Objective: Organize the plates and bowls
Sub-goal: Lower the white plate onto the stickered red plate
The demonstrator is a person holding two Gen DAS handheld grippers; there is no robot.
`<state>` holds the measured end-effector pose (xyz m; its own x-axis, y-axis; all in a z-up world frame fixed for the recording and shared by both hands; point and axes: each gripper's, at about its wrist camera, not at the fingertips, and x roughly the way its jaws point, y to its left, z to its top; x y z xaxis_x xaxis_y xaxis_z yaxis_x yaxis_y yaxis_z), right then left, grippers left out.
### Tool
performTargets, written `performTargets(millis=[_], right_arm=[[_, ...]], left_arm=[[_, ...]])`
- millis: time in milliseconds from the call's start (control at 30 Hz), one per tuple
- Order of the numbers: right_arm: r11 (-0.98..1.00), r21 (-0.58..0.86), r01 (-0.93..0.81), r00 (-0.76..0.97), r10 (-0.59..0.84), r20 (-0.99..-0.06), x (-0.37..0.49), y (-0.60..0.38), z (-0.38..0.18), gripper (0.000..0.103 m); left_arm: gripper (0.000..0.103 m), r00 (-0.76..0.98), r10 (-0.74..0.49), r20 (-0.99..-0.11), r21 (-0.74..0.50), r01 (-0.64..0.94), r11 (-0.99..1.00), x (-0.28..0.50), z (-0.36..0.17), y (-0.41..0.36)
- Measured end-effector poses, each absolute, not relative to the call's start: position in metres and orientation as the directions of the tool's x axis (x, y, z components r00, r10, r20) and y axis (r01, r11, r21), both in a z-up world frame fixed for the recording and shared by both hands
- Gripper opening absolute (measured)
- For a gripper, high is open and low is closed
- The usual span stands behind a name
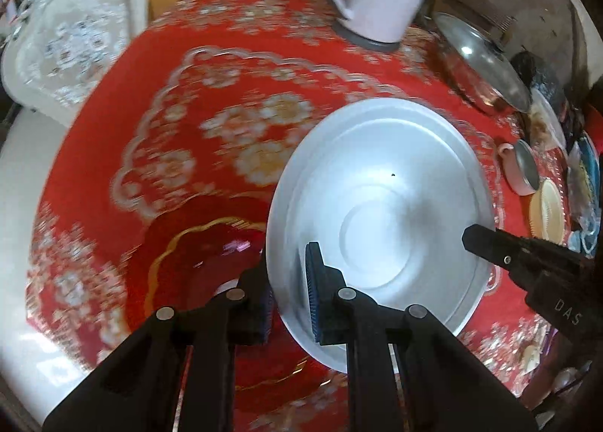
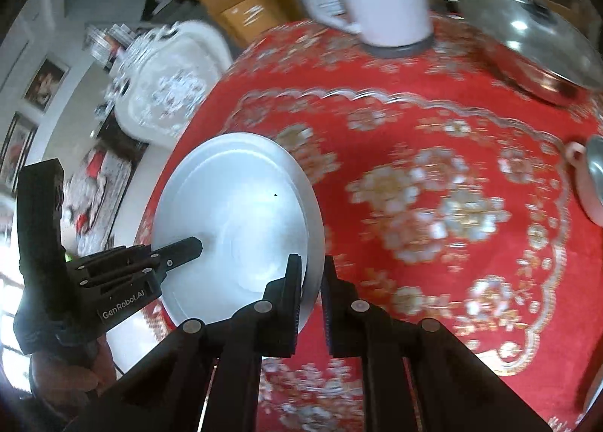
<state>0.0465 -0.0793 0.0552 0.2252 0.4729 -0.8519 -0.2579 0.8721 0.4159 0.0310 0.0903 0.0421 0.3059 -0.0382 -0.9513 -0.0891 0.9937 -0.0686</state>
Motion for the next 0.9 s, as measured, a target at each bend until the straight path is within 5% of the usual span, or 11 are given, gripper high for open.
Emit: performTargets(millis=[900], right_arm=[[0.863, 0.313, -0.396, 0.087, 0.375, -0.923, 0.017, 0.022, 0.0, 0.014]], left_arm=[[0.013, 0.223, 0.023, -0.975, -0.034, -0.248, 0.968, -0.023, -0.021, 0.162]])
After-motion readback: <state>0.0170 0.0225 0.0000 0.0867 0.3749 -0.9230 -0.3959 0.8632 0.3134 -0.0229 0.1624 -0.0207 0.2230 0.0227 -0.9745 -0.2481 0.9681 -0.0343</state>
